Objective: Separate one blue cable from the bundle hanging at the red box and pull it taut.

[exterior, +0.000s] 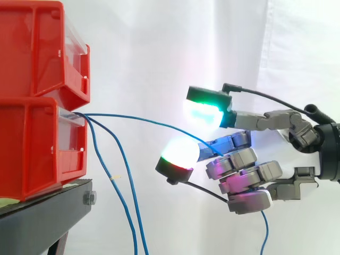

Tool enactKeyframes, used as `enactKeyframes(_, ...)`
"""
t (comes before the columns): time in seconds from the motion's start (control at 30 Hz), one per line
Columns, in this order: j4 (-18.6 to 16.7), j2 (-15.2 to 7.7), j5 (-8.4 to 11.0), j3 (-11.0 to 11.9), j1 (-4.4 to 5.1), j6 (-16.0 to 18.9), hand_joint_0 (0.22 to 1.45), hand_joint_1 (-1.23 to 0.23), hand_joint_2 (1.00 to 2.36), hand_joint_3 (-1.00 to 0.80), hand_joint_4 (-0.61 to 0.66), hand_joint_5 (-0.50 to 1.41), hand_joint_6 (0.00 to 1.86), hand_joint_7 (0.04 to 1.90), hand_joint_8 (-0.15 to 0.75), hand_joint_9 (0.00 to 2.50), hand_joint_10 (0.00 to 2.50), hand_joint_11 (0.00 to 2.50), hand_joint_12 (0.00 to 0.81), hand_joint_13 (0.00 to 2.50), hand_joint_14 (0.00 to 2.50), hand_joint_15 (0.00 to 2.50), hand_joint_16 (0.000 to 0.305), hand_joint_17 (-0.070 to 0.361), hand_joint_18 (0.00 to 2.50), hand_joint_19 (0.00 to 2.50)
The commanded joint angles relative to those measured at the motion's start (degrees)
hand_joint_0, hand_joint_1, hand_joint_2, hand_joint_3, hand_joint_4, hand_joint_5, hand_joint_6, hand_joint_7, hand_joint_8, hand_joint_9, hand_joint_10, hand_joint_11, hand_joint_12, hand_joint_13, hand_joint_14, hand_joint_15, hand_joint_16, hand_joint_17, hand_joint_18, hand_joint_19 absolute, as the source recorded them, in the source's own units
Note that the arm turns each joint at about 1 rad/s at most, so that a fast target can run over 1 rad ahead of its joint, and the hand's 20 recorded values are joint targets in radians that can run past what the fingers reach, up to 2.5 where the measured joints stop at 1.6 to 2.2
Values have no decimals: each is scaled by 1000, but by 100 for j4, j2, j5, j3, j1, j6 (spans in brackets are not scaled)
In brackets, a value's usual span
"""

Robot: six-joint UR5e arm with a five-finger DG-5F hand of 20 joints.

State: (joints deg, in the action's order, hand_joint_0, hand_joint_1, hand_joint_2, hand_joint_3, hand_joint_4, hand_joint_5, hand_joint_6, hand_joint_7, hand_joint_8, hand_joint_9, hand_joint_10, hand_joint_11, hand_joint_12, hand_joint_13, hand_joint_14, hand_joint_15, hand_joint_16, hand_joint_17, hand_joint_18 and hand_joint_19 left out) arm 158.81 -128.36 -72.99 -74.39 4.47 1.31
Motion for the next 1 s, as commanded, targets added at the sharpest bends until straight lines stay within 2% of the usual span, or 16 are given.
enactKeyframes(0.0,71,4,21,3,-8,-8,630,-668,1013,-143,164,-191,916,748,366,427,2500,1442,369,943,2500,1134,49,110,1181,1186)
enactKeyframes(0.07,54,4,21,3,-17,-8,637,-695,1011,-114,144,-191,921,725,370,428,2500,1417,373,951,2500,1114,51,114,1183,1137)
enactKeyframes(0.23,-8,-4,162,3,-25,159,654,-766,1009,-95,135,-198,931,697,369,390,2500,1389,371,916,2500,1088,51,114,1178,1113)
enactKeyframes(0.3,1,-4,197,3,-34,177,671,-814,1011,-81,141,-202,934,715,357,374,2500,1405,365,897,2500,1101,47,106,1169,1246)
enactKeyframes(0.53,-8,-4,241,-32,-17,185,682,-817,1015,-148,162,-208,934,685,335,352,2500,1393,345,859,2500,1172,42,94,1183,1461)
enactKeyframes(0.57,1,-4,250,-32,-8,185,660,-796,1016,-216,169,-209,932,706,331,351,2500,1409,341,853,2500,1176,40,90,1178,1532)
enactKeyframes(0.6,1,-4,259,-32,-8,185,633,-751,1009,-357,159,-209,930,728,331,363,2500,1383,341,854,2500,1170,40,90,1180,1520)
enactKeyframes(0.67,1,-4,259,-32,-8,194,596,-623,1000,-500,155,-203,928,741,332,400,2500,1364,342,863,2500,1152,40,90,1171,1499)
enactKeyframes(0.77,1,-4,267,-32,-17,247,569,-436,1000,-500,149,-190,917,760,334,440,2500,1366,341,882,2500,1153,41,91,1176,1390)
enactKeyframes(0.83,10,-4,267,-32,-17,326,577,-360,1000,-500,137,-178,905,795,325,476,2500,1364,339,908,2500,1160,41,91,1177,1401)
enactKeyframes(0.97,19,-13,267,-32,-61,449,619,-374,1003,-454,128,-168,879,844,325,517,2500,1449,345,906,2500,1202,42,94,1160,1402)
